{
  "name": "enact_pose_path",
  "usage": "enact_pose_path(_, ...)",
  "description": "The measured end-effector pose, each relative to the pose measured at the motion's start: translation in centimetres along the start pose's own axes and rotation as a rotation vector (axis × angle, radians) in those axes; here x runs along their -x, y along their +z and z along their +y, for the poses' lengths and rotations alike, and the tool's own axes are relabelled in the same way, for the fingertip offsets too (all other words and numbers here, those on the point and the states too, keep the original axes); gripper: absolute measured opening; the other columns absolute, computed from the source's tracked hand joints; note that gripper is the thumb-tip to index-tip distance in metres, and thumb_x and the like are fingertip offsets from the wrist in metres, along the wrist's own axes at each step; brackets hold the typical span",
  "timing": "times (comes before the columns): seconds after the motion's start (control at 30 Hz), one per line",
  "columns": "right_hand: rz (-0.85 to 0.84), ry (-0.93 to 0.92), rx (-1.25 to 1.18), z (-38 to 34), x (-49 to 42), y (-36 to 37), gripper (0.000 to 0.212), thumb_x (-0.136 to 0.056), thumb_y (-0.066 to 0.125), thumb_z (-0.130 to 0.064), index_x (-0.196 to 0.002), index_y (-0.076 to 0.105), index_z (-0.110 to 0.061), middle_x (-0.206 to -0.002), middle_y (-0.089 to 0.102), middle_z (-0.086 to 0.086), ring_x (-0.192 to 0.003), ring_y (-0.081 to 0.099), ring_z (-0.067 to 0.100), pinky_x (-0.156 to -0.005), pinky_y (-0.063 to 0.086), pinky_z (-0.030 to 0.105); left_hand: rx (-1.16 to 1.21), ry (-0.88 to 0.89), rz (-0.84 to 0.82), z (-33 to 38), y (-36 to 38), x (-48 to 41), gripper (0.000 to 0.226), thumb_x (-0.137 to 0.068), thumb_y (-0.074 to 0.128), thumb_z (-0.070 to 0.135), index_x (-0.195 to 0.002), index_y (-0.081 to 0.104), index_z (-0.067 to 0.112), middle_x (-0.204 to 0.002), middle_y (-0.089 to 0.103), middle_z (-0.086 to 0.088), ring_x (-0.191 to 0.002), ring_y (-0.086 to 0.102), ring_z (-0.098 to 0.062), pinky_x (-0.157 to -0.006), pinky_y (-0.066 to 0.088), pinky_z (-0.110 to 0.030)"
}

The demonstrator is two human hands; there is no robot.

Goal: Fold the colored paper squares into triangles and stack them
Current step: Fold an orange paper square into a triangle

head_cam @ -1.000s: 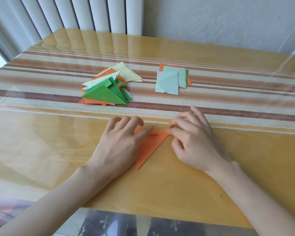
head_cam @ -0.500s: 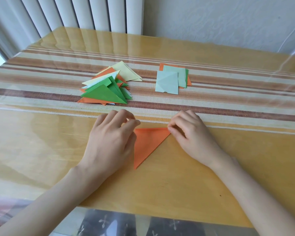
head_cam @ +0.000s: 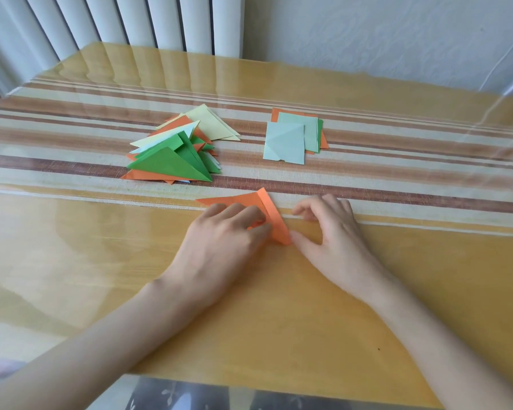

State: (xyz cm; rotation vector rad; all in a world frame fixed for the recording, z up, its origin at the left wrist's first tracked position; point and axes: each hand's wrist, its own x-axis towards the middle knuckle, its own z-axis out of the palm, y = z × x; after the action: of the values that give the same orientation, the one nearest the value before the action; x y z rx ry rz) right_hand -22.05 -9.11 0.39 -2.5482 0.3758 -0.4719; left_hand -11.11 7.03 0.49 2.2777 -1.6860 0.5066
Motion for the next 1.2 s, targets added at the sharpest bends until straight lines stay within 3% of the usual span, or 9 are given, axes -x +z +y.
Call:
enact_pose_path(0.1,-0.171,-0.219,-0.009,1.1,-0.5,-1.1,0.033,-0.086,0.057,-0.018,-0.116,0.063,-0.030,-0.113,0.047,-0.008,-0.112,0.037,0.011,-0.104,0.026,0.020,0.070,0.046,-0.066,-1.0,-0.4,0.7,0.029,-0.082,0.048,0.021,-0.099,0.072,0.021,-0.097,0.069,0.004,-0.080,0.066,-0.020,-0.058,0.049,-0.027)
enact_pose_path(0.23,-0.245,-0.290,-0.011,1.7,-0.8,-1.0,0.027,-0.088,0.052,-0.034,-0.107,0.069,-0.027,-0.118,0.051,-0.010,-0.115,0.039,0.013,-0.106,0.027,0.021,0.214,0.078,-0.086,-2.1,-0.2,0.9,0.024,-0.086,0.053,0.021,-0.100,0.072,0.017,-0.104,0.068,0.002,-0.083,0.067,-0.020,-0.053,0.054,-0.028)
enact_pose_path(0.37,-0.212,-0.320,-0.056,1.6,-1.3,-0.8,0.022,-0.087,0.058,-0.036,-0.092,0.074,-0.023,-0.111,0.056,-0.007,-0.110,0.041,0.012,-0.102,0.029,0.020,0.334,0.072,-0.092,-2.7,0.0,0.9,0.030,-0.094,0.046,0.026,-0.100,0.073,0.014,-0.107,0.068,0.000,-0.087,0.067,-0.021,-0.056,0.057,-0.035)
enact_pose_path(0.53,-0.239,-0.288,-0.135,1.4,-1.2,-0.6,0.023,-0.086,0.059,-0.038,-0.088,0.074,-0.022,-0.108,0.057,-0.007,-0.110,0.041,0.009,-0.101,0.027,0.018,0.423,0.107,-0.142,-2.8,-0.3,1.6,0.032,-0.089,0.046,0.022,-0.107,0.072,0.016,-0.115,0.065,-0.002,-0.099,0.066,-0.024,-0.071,0.058,-0.039)
enact_pose_path(0.67,-0.229,-0.215,-0.154,1.2,-1.3,-0.3,0.024,-0.085,0.057,-0.043,-0.086,0.071,-0.023,-0.107,0.055,-0.012,-0.109,0.042,0.012,-0.101,0.026,0.016,0.451,0.065,-0.187,-2.8,-0.2,1.9,0.037,-0.088,0.042,0.030,-0.112,0.069,0.019,-0.122,0.058,0.005,-0.108,0.062,-0.018,-0.084,0.055,-0.039)
enact_pose_path(1.0,-0.203,-0.253,-0.065,0.8,-1.3,0.3,0.024,-0.085,0.056,-0.041,-0.092,0.065,-0.019,-0.108,0.054,-0.009,-0.108,0.043,0.014,-0.100,0.028,0.017,0.398,0.068,-0.275,-2.9,0.3,2.0,0.044,-0.088,0.037,0.033,-0.121,0.063,0.022,-0.126,0.054,0.006,-0.112,0.055,-0.016,-0.089,0.051,-0.038)
enact_pose_path(1.2,-0.217,-0.178,-0.048,1.0,-1.6,0.3,0.029,-0.081,0.060,-0.047,-0.100,0.063,-0.025,-0.114,0.049,-0.008,-0.116,0.035,0.006,-0.104,0.019,0.011,0.345,0.155,-0.239,-2.4,-0.5,1.5,0.044,-0.081,0.043,0.027,-0.117,0.069,0.022,-0.113,0.061,-0.002,-0.098,0.058,-0.023,-0.082,0.050,-0.035)
